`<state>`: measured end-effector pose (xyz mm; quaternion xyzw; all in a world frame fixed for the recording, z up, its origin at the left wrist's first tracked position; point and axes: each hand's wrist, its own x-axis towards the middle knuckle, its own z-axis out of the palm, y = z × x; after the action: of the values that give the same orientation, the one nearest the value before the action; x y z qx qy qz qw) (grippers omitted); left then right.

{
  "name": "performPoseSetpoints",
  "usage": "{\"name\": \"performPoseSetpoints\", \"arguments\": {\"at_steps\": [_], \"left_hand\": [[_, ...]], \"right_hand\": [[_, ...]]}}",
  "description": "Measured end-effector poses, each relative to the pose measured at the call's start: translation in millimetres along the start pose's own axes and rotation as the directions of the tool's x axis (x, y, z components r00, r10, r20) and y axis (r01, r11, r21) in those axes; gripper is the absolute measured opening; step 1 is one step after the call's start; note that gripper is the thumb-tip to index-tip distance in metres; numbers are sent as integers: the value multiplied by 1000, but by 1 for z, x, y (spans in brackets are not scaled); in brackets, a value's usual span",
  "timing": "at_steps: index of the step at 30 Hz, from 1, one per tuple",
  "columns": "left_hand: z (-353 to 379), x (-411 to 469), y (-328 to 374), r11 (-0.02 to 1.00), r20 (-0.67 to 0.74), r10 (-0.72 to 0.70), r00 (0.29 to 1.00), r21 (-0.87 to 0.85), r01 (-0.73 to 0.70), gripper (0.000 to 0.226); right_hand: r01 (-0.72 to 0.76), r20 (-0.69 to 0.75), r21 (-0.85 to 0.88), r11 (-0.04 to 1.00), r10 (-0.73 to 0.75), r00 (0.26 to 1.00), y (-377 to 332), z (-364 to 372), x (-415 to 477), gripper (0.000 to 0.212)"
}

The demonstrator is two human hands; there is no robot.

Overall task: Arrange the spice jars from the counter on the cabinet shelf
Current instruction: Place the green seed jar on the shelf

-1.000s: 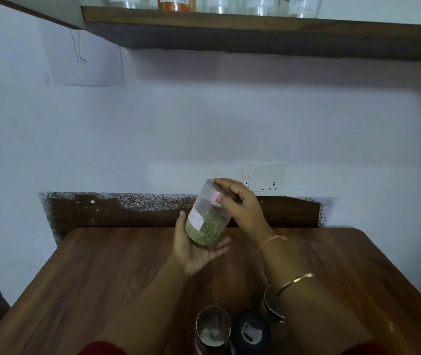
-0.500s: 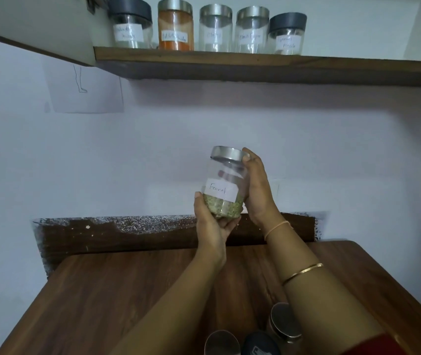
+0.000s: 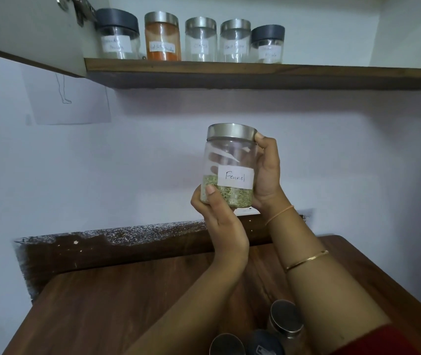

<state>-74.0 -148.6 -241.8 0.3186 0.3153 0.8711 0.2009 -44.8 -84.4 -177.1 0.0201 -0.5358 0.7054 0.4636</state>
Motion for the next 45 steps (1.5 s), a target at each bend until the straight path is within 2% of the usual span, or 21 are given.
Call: {"name": "performPoseSetpoints", "arguments": {"at_steps": [4,7,11,16,20,25,27,30,33,36,38,41,45], "left_hand": [[4,-3,2,1000,42,14,999,-18,-14,27],[5,-2,1,999,59,-23,998,-38,26,18],[9,2,0,990,73,-92,993,-98,99,28],[13,11,-7,937,136,-251,958,-213,275,42],[22,14,-14,888,177,-318,932,-289,358,45],[38,16,-23,887,155,-339,928,-276,370,46],[38,21,-24,913,106,-311,945,-242,328,48],[49,28,-29,968,37,-194,980,-156,197,41],[67,32,-34,999,-35,-52,998,-17,52,24],[83,31,-40,996,-37,50,998,75,-47,17],[97,31,-43,993,-7,93,996,80,-92,19],[118,33,-46,982,67,167,984,83,-172,36],[142,46,-44,918,205,288,936,219,-330,46]], "right_hand": [[33,4,-15,999,-33,999,-9,0,-3,48],[66,-25,-36,997,-67,997,-13,0,-4,51],[119,-80,-103,988,-127,989,-15,-3,-4,55],[170,-152,-288,942,-220,964,-19,-7,-6,44],[205,-176,-416,886,-299,938,-28,-15,-7,30],[133,-207,-502,854,-268,941,-41,-31,-8,48],[66,-242,-540,839,-230,943,-44,-33,-9,61],[3,-239,-593,805,-179,954,-55,-44,-10,73],[-36,-196,-664,747,-127,972,-65,-54,-10,72],[-44,-148,-720,692,-91,985,-70,-56,-6,72],[-19,-160,-739,674,-148,976,-76,-55,-2,75],[34,-194,-735,677,-257,947,-92,-59,6,76],[175,-121,-767,617,-407,905,-125,-69,18,79]]}}
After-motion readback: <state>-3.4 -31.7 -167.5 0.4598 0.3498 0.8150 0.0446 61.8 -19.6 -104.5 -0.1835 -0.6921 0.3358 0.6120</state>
